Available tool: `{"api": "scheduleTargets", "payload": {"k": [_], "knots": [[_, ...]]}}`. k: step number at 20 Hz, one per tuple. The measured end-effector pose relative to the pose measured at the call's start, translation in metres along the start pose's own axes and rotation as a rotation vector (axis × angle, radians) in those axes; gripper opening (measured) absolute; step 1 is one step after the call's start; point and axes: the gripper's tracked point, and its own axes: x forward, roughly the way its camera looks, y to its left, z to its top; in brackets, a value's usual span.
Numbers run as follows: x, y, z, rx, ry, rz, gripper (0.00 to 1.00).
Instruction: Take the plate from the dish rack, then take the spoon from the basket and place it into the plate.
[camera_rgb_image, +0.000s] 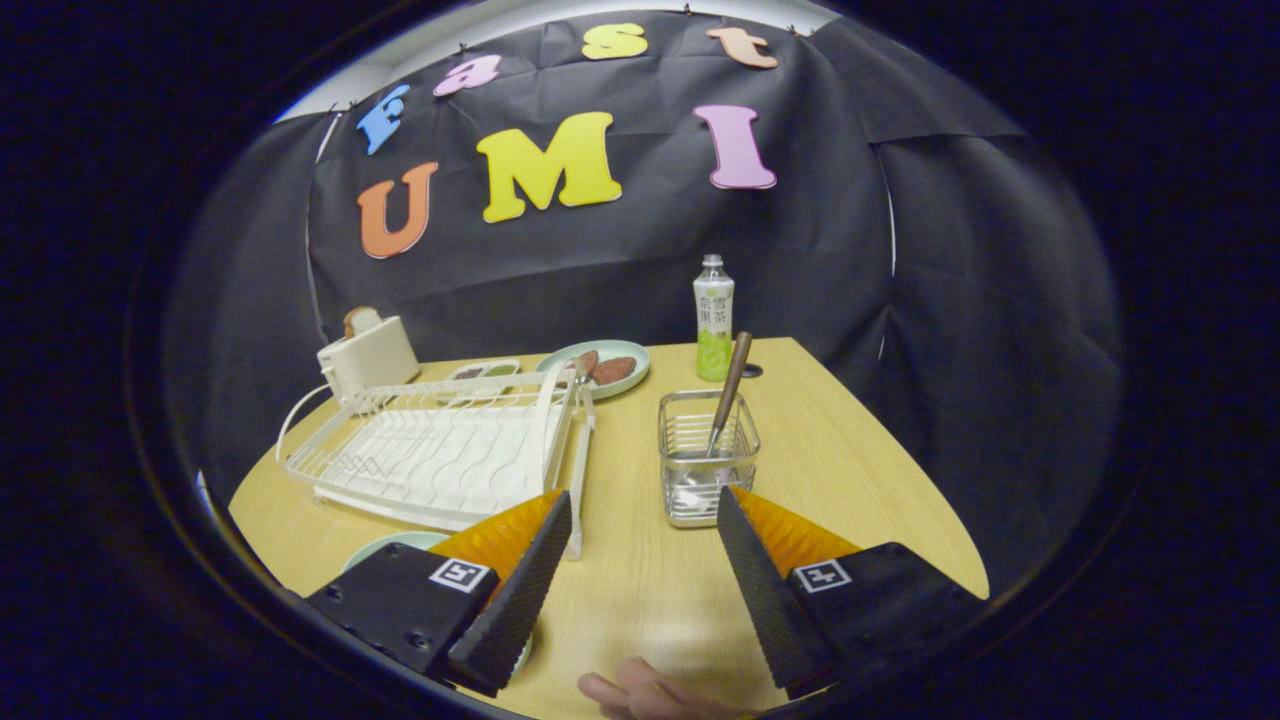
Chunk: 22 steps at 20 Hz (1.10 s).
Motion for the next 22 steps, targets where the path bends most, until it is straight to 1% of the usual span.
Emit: {"api": "scheduleTargets", "payload": {"k": [3, 8, 11, 13, 15, 20, 21, 22], "knots": [[0.022, -0.017, 0.015, -0.028, -0.024, -0.01, 0.95], [0.064, -0.043, 0.047, -0.011, -0.054, -0.055, 0.96], [0.093, -0.05, 0.064, 0.008, -0.048, -0.062, 0.99], [0.109, -0.052, 0.075, 0.033, -0.058, -0.046, 0.99], [0.127, -0.063, 0.083, 0.048, -0.052, -0.067, 0.96], [0.154, -0.066, 0.085, 0.086, 0.021, -0.081, 0.91], [0.157, -0.063, 0.084, 0.069, 0.039, -0.076, 0.85], [0.161, -0.066, 0.081, 0.048, 0.051, -0.096, 0.79]]}}
